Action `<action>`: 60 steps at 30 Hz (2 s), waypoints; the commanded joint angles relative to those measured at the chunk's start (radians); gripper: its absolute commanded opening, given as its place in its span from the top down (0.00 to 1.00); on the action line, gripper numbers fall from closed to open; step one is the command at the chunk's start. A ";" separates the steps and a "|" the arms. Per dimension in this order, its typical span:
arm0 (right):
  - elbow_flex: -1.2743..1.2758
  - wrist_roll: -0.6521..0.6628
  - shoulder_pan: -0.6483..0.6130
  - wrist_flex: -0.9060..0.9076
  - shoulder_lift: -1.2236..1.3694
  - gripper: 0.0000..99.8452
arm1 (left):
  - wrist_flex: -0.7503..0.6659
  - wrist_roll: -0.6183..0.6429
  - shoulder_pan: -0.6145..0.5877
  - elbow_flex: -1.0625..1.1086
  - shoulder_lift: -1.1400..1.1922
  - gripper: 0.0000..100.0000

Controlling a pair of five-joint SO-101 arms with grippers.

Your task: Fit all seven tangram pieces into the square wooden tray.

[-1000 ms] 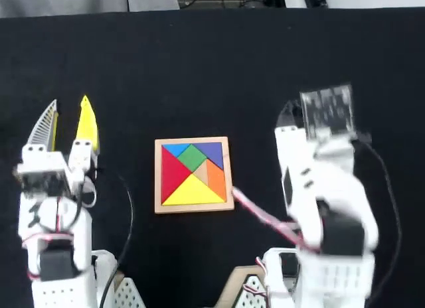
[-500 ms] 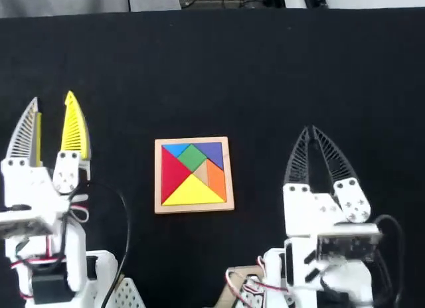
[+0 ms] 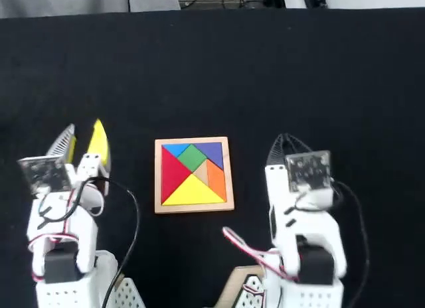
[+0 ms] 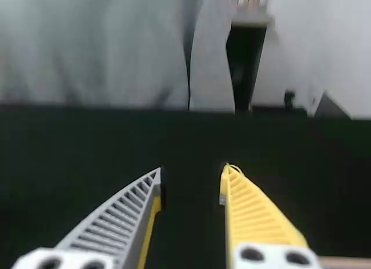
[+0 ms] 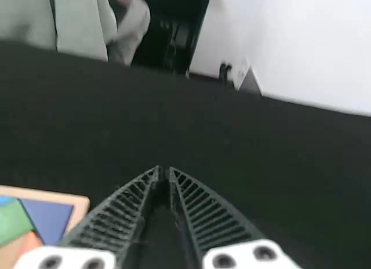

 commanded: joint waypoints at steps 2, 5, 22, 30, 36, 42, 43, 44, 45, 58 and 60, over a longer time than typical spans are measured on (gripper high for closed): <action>0.248 -0.002 0.014 -0.250 -0.085 0.99 | -0.054 0.011 0.008 0.163 -0.006 0.83; 0.242 -0.006 0.011 -0.222 -0.084 0.99 | -0.071 0.011 -0.010 0.199 -0.002 0.83; 0.243 -0.006 0.005 0.155 -0.082 0.99 | 0.338 0.008 -0.027 0.203 0.003 0.83; 0.243 -0.005 -0.106 0.465 -0.084 0.99 | 0.583 0.011 -0.030 0.203 0.003 0.83; 0.243 -0.006 -0.100 0.463 -0.082 0.99 | 0.583 0.008 -0.110 0.203 0.003 0.83; 0.243 -0.006 -0.055 0.463 -0.082 0.99 | 0.583 0.011 -0.107 0.203 0.003 0.83; 0.243 -0.006 -0.052 0.463 -0.082 0.99 | 0.583 0.011 -0.107 0.203 0.003 0.83; 0.243 -0.006 -0.051 0.463 -0.082 0.99 | 0.583 0.011 -0.107 0.203 0.003 0.83; 0.243 -0.006 -0.049 0.463 -0.082 0.99 | 0.583 0.011 -0.107 0.203 0.003 0.83; 0.243 -0.517 -0.183 0.468 -0.081 0.99 | 0.585 0.078 0.012 0.203 0.003 0.96; 0.243 -0.528 -0.183 0.468 -0.079 0.99 | 0.585 0.080 0.010 0.203 0.003 0.91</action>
